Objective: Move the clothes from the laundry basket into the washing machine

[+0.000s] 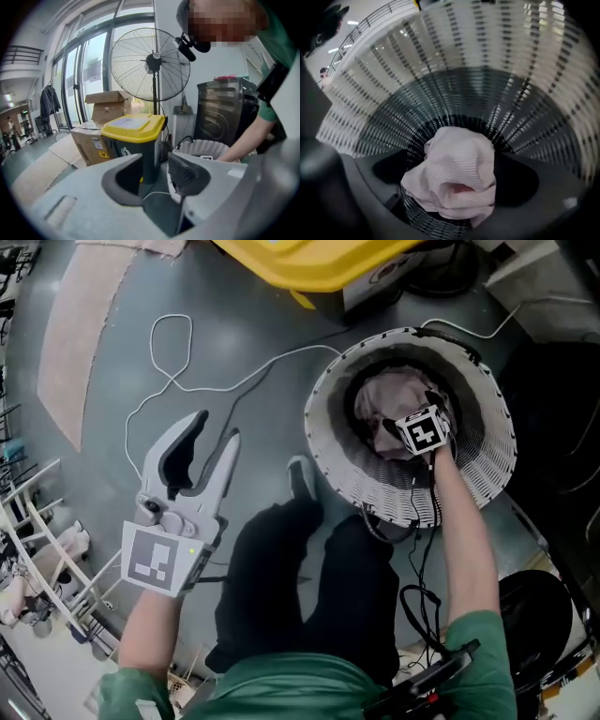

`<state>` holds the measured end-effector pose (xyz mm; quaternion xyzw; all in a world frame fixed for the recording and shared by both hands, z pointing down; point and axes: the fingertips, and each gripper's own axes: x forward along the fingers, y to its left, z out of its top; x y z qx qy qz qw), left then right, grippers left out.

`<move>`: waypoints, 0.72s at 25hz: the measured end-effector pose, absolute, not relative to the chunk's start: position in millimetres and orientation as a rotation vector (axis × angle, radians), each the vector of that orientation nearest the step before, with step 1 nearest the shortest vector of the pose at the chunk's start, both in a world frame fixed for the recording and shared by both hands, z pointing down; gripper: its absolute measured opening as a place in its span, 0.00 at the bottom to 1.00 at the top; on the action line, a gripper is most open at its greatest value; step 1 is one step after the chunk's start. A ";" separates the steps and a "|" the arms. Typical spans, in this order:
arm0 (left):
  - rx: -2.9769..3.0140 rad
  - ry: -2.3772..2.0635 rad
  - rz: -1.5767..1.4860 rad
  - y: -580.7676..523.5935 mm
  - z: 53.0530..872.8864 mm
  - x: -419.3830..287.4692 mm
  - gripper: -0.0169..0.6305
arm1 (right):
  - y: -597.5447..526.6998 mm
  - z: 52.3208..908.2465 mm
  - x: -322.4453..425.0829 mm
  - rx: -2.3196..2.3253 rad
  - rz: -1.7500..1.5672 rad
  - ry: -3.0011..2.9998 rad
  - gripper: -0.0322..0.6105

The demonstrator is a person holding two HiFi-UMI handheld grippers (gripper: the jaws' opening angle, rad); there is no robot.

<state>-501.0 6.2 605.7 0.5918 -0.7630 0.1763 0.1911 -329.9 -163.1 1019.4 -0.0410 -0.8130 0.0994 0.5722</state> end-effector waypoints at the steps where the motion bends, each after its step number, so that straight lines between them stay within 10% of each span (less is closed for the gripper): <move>1: 1.650 -2.134 0.499 9.2 617.8 -501.2 0.29 | -160.7 1041.3 -325.2 -0.106 0.221 -1.865 0.92; 9: 1.601 -2.146 0.530 28.1 663.1 -511.3 0.28 | -152.1 1148.1 -284.7 -0.096 0.194 -1.666 0.88; 14: 1.606 -2.168 0.551 33.2 655.0 -511.1 0.25 | -148.5 1146.9 -280.4 -0.114 0.212 -1.642 0.13; 18: 1.598 -2.149 0.523 40.3 629.9 -499.5 0.24 | -148.3 1079.0 -300.1 -0.030 0.373 -1.783 0.10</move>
